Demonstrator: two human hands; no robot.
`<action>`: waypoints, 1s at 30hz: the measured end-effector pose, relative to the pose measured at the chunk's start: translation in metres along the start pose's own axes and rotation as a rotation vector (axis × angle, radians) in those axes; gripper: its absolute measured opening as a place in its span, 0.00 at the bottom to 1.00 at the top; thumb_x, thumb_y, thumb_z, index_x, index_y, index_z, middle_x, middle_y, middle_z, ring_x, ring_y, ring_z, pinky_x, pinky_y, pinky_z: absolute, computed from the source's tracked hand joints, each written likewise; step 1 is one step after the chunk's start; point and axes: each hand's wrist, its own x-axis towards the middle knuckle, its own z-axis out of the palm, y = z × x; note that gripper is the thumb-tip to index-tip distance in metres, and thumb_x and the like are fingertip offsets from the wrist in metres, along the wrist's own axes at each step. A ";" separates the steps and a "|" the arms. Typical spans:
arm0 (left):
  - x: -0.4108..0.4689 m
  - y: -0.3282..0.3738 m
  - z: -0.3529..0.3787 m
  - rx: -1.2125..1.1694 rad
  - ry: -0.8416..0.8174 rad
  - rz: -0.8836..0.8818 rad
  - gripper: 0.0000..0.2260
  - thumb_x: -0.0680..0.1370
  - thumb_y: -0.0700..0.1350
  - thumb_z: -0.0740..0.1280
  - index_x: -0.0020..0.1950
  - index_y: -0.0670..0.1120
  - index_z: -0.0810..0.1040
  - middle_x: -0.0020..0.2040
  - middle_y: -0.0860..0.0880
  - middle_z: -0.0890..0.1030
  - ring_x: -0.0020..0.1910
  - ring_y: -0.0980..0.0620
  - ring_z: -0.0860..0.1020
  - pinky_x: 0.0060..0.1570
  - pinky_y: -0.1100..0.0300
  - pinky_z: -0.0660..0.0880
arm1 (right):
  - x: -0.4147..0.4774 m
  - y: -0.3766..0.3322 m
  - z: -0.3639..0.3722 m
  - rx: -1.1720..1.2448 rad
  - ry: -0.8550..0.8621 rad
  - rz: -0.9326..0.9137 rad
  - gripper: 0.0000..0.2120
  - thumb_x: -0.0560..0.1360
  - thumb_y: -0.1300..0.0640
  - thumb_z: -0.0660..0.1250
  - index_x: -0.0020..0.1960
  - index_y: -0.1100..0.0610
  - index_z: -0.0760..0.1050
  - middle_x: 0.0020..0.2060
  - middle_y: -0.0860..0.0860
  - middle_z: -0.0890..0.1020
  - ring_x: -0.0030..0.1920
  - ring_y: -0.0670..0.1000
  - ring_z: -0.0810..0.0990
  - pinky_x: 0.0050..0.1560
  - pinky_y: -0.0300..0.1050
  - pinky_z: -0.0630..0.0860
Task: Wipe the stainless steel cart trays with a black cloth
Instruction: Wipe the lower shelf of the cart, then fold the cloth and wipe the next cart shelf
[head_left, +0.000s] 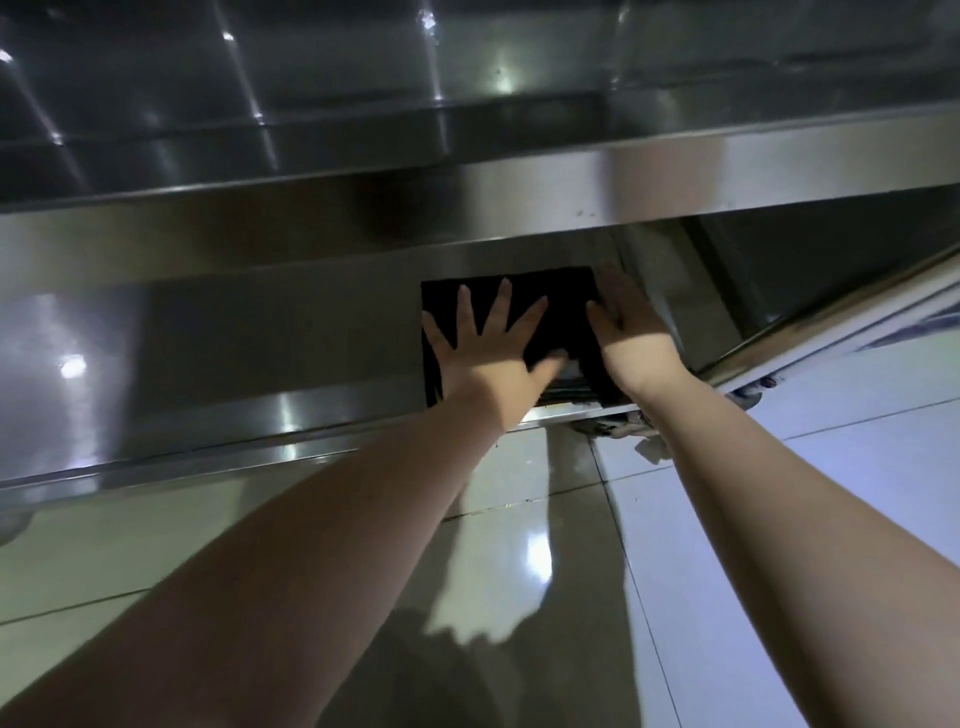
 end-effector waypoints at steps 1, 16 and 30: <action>0.003 -0.006 -0.005 -0.038 0.050 -0.024 0.25 0.80 0.64 0.52 0.77 0.62 0.55 0.81 0.53 0.50 0.78 0.41 0.47 0.70 0.33 0.43 | 0.007 -0.002 -0.001 -0.165 -0.043 -0.044 0.23 0.82 0.58 0.59 0.76 0.56 0.62 0.74 0.54 0.68 0.73 0.55 0.64 0.74 0.48 0.58; -0.009 -0.041 -0.072 0.045 0.237 0.126 0.09 0.79 0.47 0.65 0.59 0.48 0.76 0.59 0.46 0.76 0.62 0.42 0.70 0.60 0.47 0.63 | -0.027 -0.054 0.002 -0.571 0.012 -0.129 0.12 0.75 0.60 0.65 0.58 0.61 0.75 0.61 0.63 0.72 0.61 0.65 0.69 0.54 0.54 0.69; -0.177 -0.058 -0.221 -0.089 0.324 0.418 0.06 0.78 0.39 0.67 0.54 0.43 0.82 0.46 0.43 0.81 0.44 0.40 0.78 0.44 0.48 0.78 | -0.148 -0.212 -0.099 -0.259 -0.185 -0.298 0.10 0.66 0.70 0.69 0.47 0.63 0.80 0.42 0.54 0.81 0.46 0.58 0.76 0.50 0.50 0.72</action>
